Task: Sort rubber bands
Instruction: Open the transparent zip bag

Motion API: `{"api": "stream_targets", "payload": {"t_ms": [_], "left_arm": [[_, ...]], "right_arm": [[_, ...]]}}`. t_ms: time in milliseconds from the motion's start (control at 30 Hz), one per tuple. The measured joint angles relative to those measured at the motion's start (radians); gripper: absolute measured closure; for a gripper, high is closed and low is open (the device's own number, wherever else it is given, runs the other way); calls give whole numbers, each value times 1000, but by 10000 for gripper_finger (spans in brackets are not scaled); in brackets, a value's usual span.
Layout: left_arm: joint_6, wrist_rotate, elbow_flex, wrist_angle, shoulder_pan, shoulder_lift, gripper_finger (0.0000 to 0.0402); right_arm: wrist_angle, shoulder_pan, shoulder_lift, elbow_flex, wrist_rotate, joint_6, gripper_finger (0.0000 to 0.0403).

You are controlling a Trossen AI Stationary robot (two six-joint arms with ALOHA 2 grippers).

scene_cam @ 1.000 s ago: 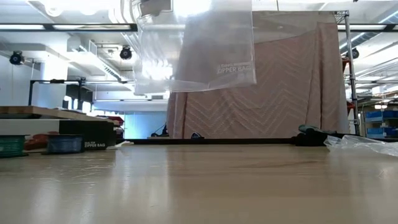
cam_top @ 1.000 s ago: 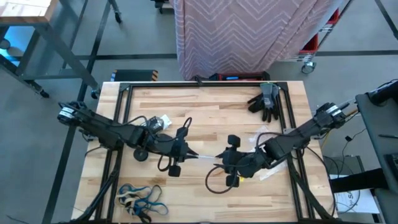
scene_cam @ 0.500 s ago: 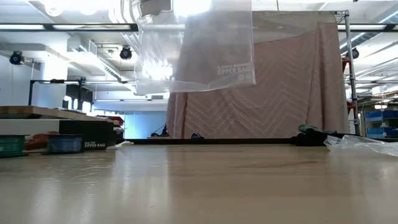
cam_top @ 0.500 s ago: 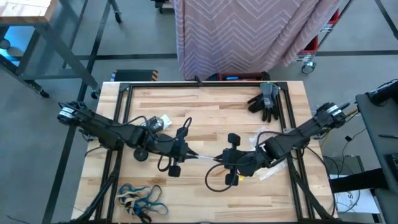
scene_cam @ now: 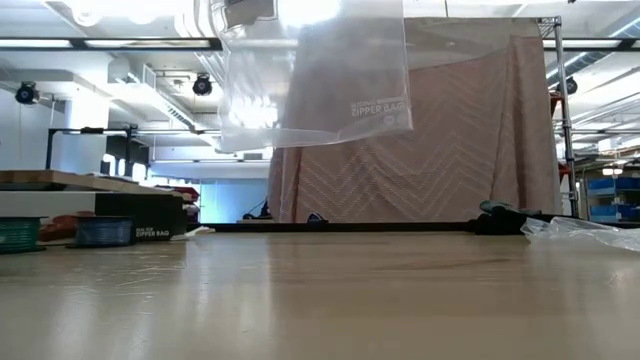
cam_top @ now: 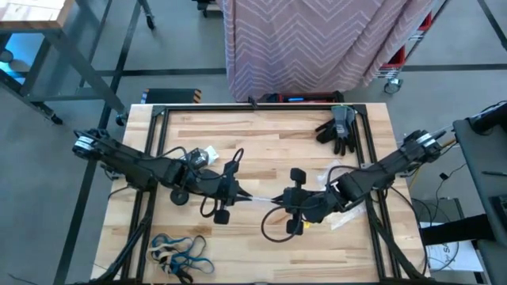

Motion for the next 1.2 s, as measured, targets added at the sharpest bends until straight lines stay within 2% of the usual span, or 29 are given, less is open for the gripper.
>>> {"api": "stream_targets", "payload": {"t_ms": [700, 800, 1033, 1200], "left_arm": [[-24, 0, 0, -58, 0, -24, 393], [-24, 1, 0, -54, 0, -24, 393], [-24, 1, -1, -38, 0, -24, 393], [-22, 1, -1, -16, -1, -24, 392]], "right_arm": [[-10, 1, -31, 1, -11, -39, 397], [19, 1, -31, 1, -11, -58, 375], [58, -6, -28, 1, -3, -76, 290], [64, -15, -8, -1, -4, -77, 272]]}}
